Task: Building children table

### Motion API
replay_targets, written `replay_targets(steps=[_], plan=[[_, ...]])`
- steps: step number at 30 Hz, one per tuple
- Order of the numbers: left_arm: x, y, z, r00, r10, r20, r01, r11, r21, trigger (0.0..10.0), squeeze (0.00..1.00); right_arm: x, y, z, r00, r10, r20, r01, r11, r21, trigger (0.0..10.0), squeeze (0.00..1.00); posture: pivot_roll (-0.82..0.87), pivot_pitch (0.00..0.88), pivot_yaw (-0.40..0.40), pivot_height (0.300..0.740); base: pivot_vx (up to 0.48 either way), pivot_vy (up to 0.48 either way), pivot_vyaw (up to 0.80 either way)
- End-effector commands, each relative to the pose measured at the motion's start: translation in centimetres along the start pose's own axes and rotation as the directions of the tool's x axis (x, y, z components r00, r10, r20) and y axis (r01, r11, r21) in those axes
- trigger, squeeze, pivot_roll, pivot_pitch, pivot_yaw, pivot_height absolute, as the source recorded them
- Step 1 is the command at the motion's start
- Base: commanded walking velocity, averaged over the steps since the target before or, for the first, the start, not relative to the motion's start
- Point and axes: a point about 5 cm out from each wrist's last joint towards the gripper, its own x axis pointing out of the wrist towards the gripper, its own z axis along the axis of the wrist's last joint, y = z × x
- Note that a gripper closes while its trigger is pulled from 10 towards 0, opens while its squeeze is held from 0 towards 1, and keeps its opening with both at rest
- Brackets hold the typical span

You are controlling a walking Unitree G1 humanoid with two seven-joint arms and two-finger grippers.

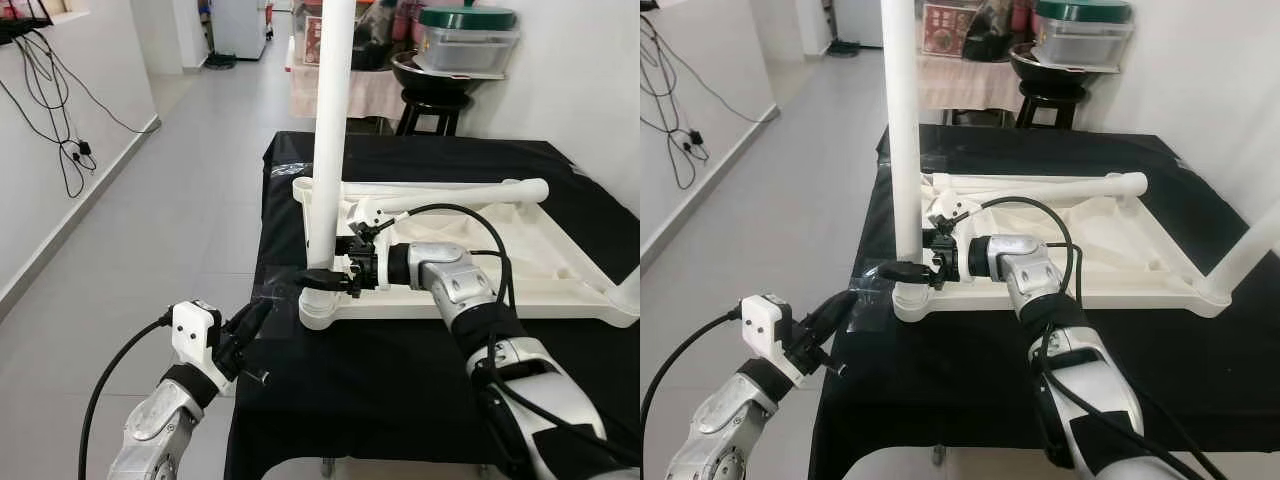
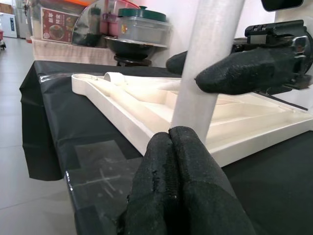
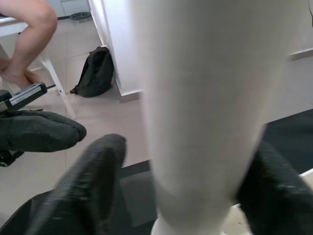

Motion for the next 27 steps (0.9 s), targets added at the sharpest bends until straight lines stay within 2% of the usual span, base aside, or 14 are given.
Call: replay_targets(steps=[1, 5, 9, 13, 14, 16, 17, 18, 19, 21, 22, 23, 24, 27], plan=[[-0.1, -0.2, -0.2, 1.0, -0.004, -0.016, 0.004, 1.0, -0.004, 10.0, 0.0, 0.4, 0.4, 0.2, 0.998, 0.067, 0.0, -0.067, 0.998, -0.001, 0.0, 0.0, 0.07, 0.0, -0.083, 0.74, 0.0, 0.0, 0.0], [0.0, -0.2, -0.2, 1.0, -0.004, -0.015, 0.003, 1.0, -0.004, 10.0, 0.0, 0.3, 0.2, 0.2, 0.997, 0.081, -0.003, -0.081, 0.997, -0.004, 0.0, 0.0, 0.07, 0.0, -0.083, 0.74, 0.0, 0.0, 0.0], [0.0, -0.2, -0.2, 1.0, -0.004, -0.012, 0.004, 1.0, -0.008, 10.0, 0.0, -0.7, -0.4, 0.1, 0.999, 0.049, 0.019, -0.049, 0.999, -0.007, 0.0, 0.0, 0.05, 0.0, -0.078, 0.74, 0.0, 0.0, 0.0], [0.0, -0.3, -0.2, 1.0, -0.004, -0.011, 0.004, 1.0, -0.009, 10.0, 0.0, -1.0, -0.6, 0.0, 0.999, 0.035, 0.027, -0.035, 0.999, -0.01, 0.0, 0.0, 0.05, 0.0, -0.078, 0.74, 0.0, 0.0, 0.0], [0.0, -0.2, -0.2, 1.0, -0.003, -0.01, 0.003, 1.0, -0.01, 10.0, 0.0, -1.4, -0.8, -0.2, 0.997, -0.046, 0.056, 0.046, 0.999, 0.002, 0.0, 0.0, 0.04, 0.0, -0.078, 0.74, 0.0, 0.0, 0.0], [-0.2, -0.1, 0.0, 1.0, -0.001, -0.008, 0.001, 1.0, -0.01, 10.0, 0.0, -1.3, -0.7, -1.7, 0.96, -0.275, 0.053, 0.27, 0.959, 0.081, 0.0, 0.0, 0.04, 0.0, -0.078, 0.74, 0.0, 0.0, 0.0], [-0.2, -0.1, 0.0, 1.0, -0.001, -0.008, 0.001, 1.0, -0.01, 10.0, 0.0, -1.3, -0.7, -1.7, 0.96, -0.275, 0.053, 0.27, 0.959, 0.081, 0.0, 0.0, 0.04, 0.0, -0.078, 0.74, 0.0, 0.0, 0.0], [-0.3, 0.0, 0.0, 1.0, 0.0, -0.008, 0.0, 1.0, -0.009, 10.0, 0.0, -0.7, -0.6, -3.0, 0.86, -0.509, 0.032, 0.501, 0.855, 0.133, 0.0, 0.0, 0.02, 0.0, -0.069, 0.74, 0.0, 0.0, 0.0], [-0.3, 0.1, 0.1, 1.0, 0.0, -0.007, 0.0, 1.0, -0.009, 10.0, 0.0, 0.4, 1.7, -6.8, 0.779, -0.623, -0.076, 0.622, 0.75, 0.225, 0.0, 0.0, 0.01, 0.0, -0.054, 0.74, 0.0, 0.0, 0.0], [-0.3, 0.1, 0.1, 1.0, 0.0, -0.007, 0.0, 1.0, -0.009, 10.0, 0.0, 0.4, 1.7, -6.8, 0.779, -0.623, -0.076, 0.622, 0.75, 0.225, 0.0, 0.0, 0.01, 0.0, -0.054, 0.74, 0.0, 0.0, 0.0], [-0.3, 0.2, 0.2, 1.0, -0.001, -0.007, 0.001, 1.0, -0.009, 10.0, 0.0, 1.1, 3.6, -8.9, 0.733, -0.662, -0.158, 0.68, 0.705, 0.204, 0.0, 0.0, 0.02, 0.0, -0.054, 0.74, 0.0, 0.0, 0.0], [-0.3, 0.2, 0.2, 1.0, -0.001, -0.007, 0.001, 1.0, -0.009, 10.0, 0.0, 1.1, 3.6, -8.9, 0.733, -0.662, -0.158, 0.68, 0.705, 0.204, 0.0, 0.0, 0.02, 0.0, -0.054, 0.74, 0.0, 0.0, 0.0], [-0.3, 0.4, 0.1, 1.0, -0.005, -0.014, 0.005, 1.0, -0.006, 10.0, 0.0, 1.1, 3.7, -7.9, 0.708, -0.698, -0.108, 0.706, 0.694, 0.144, 0.0, 0.0, -0.01, 0.0, -0.025, 0.74, 0.0, 0.0, 0.0], [-0.2, 0.4, 0.1, 1.0, -0.007, -0.017, 0.007, 1.0, -0.007, 10.0, 0.0, 0.8, 2.9, -8.0, 0.702, -0.702, -0.12, 0.712, 0.689, 0.135, 0.0, 0.0, 0.0, 0.0, -0.034, 0.74, 0.0, 0.0, 0.0]])
